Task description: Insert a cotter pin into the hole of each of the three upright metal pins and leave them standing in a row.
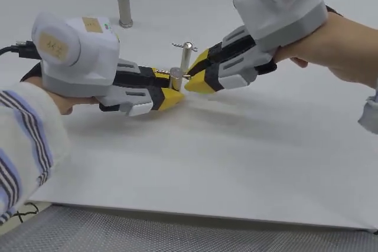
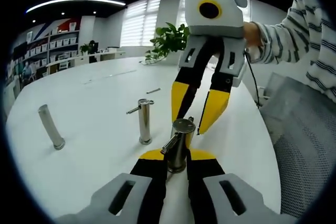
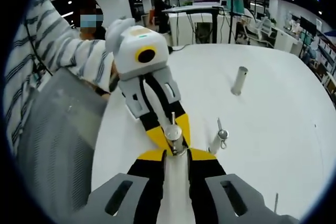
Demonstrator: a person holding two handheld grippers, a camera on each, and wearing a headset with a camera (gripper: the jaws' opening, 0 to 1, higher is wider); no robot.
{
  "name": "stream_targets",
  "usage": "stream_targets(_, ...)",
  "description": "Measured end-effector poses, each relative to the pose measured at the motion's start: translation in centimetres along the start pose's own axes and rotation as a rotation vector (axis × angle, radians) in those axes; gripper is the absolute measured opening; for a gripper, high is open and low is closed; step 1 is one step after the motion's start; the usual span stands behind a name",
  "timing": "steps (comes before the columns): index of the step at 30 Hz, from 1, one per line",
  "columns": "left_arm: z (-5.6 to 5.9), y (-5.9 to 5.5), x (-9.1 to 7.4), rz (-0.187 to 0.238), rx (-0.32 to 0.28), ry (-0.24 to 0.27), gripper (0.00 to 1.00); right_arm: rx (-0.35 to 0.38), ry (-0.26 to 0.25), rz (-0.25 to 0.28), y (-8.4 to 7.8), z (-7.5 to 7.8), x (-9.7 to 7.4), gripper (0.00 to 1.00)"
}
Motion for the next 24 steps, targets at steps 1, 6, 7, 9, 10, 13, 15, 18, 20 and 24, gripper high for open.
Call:
stream_targets(1,0.0,-0.01,-0.01,0.0,0.0,-0.001,0.12,0.006,0.006,0.0,-0.14,-0.14,-0.18,0.18)
stream_targets(6,-0.03,-0.01,0.03,-0.003,-0.006,0.0,0.12,0.022,0.007,0.016,-0.56,-0.41,-0.48,0.18)
stream_targets(7,-0.02,-0.02,0.03,-0.003,-0.01,0.001,0.12,0.021,0.007,0.017,-0.55,-0.5,-0.5,0.18)
stream_targets(9,0.0,-0.01,0.04,-0.003,-0.009,0.002,0.12,0.031,-0.008,0.029,-0.44,-0.47,-0.43,0.2)
stream_targets(10,0.01,0.02,0.06,-0.006,-0.002,0.002,0.12,0.023,-0.018,0.041,-0.4,-0.49,-0.37,0.23)
stream_targets(13,0.01,0.03,0.06,-0.01,-0.011,0.004,0.13,0.03,-0.023,0.058,-0.19,-0.53,-0.31,0.25)
stream_targets(15,0.03,0.06,0.07,-0.015,-0.012,0.005,0.13,0.038,-0.029,0.076,-0.01,-0.56,-0.23,0.25)
stream_targets(18,0.04,0.13,0.11,-0.027,0.005,0.006,0.13,0.044,-0.039,0.096,0.18,-0.52,-0.21,0.25)
stream_targets(20,0.06,0.17,0.14,-0.034,0.015,0.005,0.13,0.038,-0.034,0.094,0.16,-0.56,-0.19,0.26)
stream_targets(24,0.27,0.4,0.15,-0.023,0.02,-0.008,0.18,0.03,-0.038,0.102,0.39,-0.73,-0.15,0.27)
Point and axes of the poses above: the centre of the closed fingertips' face, and the gripper's own axes: x roughly forward along the fingers, z roughly to its right, y roughly out of its top, the point moved 8 cm from there along -x, roughly backward along the fingers, and after that the axes turned 13 degrees about -x, right-handed, at the moved point
